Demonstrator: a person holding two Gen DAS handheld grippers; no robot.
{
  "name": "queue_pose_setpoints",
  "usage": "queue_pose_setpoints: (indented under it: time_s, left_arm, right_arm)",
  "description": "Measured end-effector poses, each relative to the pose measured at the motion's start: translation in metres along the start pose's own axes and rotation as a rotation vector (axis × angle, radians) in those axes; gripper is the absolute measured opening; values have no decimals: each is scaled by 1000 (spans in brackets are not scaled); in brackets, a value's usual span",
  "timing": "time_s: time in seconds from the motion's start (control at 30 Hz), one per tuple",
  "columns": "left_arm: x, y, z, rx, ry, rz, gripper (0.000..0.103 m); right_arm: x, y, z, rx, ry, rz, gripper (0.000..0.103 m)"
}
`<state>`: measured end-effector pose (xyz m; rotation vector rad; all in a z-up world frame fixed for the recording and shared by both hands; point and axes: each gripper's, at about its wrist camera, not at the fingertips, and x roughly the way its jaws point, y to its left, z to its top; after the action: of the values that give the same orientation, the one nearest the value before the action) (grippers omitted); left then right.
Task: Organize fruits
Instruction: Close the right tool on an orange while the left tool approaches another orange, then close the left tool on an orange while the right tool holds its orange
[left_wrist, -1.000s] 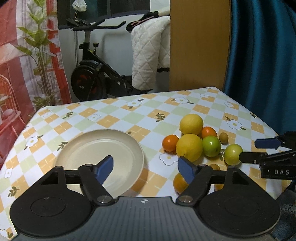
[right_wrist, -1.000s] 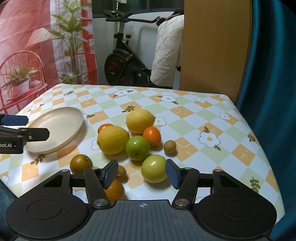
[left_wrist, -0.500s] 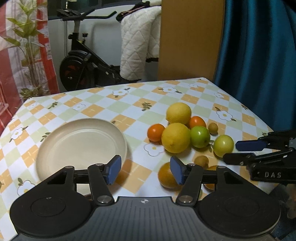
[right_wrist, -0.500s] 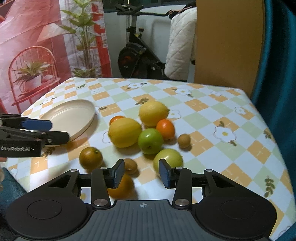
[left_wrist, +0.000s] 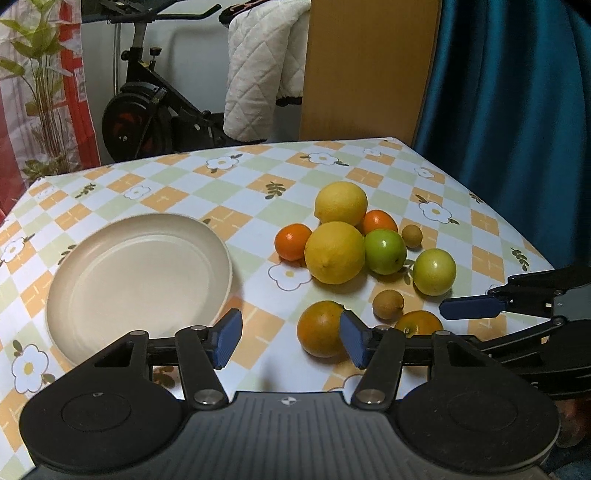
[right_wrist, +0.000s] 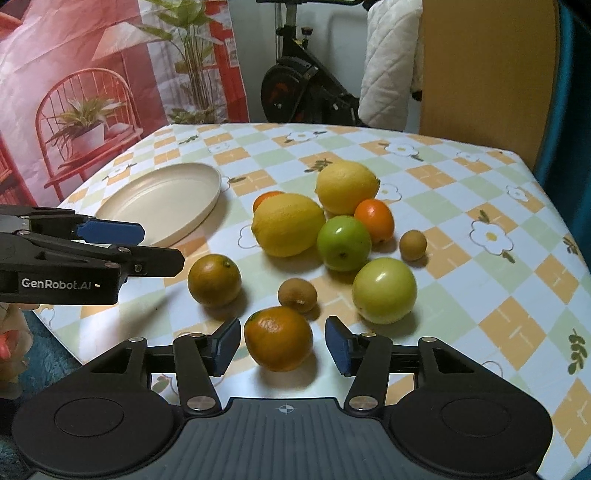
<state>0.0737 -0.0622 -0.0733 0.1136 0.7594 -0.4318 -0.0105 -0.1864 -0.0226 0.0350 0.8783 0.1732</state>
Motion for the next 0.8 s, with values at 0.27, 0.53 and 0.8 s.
queue_pose_setpoints:
  time_s: [0.27,0.53,0.8]
  left_arm:
    - [13,-6,1,10,25,-40,61]
    - [36,-3,3,-19,52,-88,61]
    - [52,-4,2,-1,77,-108,61]
  right_arm:
    - [5,-2,-3,6,22,9,44]
    - [2,-4,-1,-6,0,-8,38]
    - [8,-3,2,-7,6,-4,40]
